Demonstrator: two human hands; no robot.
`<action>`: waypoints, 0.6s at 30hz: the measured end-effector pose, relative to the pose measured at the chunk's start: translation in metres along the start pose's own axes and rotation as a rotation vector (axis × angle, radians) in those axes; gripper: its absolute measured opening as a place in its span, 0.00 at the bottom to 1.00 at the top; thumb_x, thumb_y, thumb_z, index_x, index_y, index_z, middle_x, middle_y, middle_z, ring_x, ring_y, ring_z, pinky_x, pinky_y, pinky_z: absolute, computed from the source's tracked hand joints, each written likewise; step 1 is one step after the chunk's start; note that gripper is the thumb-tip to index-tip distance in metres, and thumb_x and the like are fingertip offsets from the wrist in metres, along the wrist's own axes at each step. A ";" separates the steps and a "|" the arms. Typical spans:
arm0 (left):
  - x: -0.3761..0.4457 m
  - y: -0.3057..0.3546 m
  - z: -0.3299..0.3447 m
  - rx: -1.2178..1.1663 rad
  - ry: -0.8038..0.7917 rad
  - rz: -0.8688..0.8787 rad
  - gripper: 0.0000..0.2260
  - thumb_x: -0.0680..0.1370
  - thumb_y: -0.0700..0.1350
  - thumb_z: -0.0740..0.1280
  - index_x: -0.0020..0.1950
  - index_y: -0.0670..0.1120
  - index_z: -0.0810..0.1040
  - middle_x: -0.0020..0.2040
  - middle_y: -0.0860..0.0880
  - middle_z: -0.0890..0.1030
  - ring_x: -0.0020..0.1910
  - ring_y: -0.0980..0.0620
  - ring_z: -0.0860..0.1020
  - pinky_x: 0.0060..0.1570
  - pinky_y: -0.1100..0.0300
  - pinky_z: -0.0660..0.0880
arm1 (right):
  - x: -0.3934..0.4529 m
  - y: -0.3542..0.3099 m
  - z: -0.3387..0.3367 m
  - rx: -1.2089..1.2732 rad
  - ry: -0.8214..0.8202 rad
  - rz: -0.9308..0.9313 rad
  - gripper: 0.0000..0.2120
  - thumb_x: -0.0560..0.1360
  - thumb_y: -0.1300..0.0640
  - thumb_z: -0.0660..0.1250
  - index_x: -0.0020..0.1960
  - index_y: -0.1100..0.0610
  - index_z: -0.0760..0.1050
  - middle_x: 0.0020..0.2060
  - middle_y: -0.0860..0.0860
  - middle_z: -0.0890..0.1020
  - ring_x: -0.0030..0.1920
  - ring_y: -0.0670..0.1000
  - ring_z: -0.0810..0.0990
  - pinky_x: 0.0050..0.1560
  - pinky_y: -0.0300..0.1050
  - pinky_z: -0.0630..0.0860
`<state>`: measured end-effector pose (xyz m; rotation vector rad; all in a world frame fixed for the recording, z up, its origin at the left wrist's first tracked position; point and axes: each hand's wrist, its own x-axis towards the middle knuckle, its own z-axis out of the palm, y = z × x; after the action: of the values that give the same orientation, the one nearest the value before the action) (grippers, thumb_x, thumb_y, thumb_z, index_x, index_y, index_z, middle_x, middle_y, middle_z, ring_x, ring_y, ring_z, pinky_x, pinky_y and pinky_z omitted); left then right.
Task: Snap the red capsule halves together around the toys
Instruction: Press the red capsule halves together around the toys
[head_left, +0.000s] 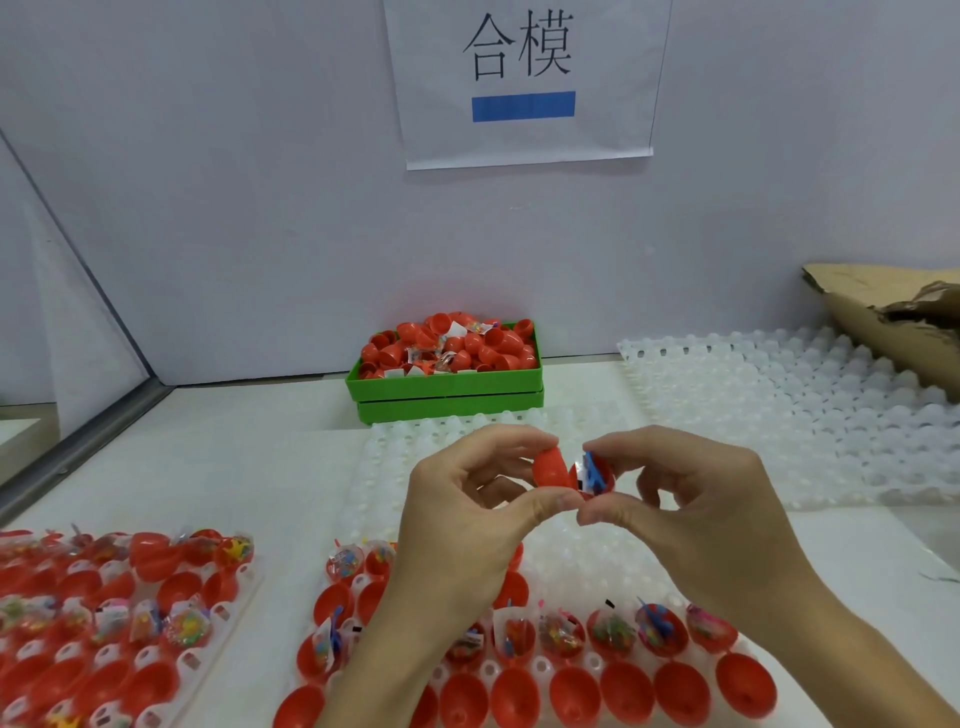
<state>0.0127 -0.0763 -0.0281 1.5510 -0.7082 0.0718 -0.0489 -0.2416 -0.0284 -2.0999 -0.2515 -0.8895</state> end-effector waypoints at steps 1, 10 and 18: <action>0.000 0.000 0.000 -0.016 0.004 -0.001 0.14 0.63 0.46 0.78 0.47 0.52 0.84 0.42 0.52 0.85 0.41 0.52 0.83 0.42 0.63 0.80 | 0.000 0.000 0.001 -0.052 -0.014 -0.054 0.17 0.64 0.44 0.71 0.48 0.52 0.83 0.39 0.37 0.82 0.41 0.34 0.79 0.35 0.36 0.77; -0.002 -0.005 0.004 0.092 -0.047 0.008 0.17 0.69 0.35 0.77 0.50 0.56 0.85 0.44 0.54 0.85 0.46 0.50 0.83 0.44 0.64 0.80 | -0.004 0.009 0.001 -0.236 -0.088 -0.196 0.16 0.67 0.52 0.74 0.54 0.57 0.84 0.42 0.46 0.84 0.41 0.39 0.73 0.39 0.27 0.73; -0.002 -0.003 0.003 0.042 -0.060 -0.037 0.13 0.69 0.41 0.78 0.49 0.55 0.85 0.45 0.54 0.85 0.46 0.52 0.83 0.46 0.65 0.79 | -0.004 0.005 -0.003 -0.234 -0.037 -0.168 0.27 0.61 0.49 0.75 0.59 0.56 0.81 0.40 0.43 0.84 0.33 0.46 0.75 0.39 0.25 0.72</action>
<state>0.0117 -0.0787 -0.0322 1.6118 -0.7288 0.0132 -0.0511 -0.2463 -0.0333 -2.3396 -0.3630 -1.0205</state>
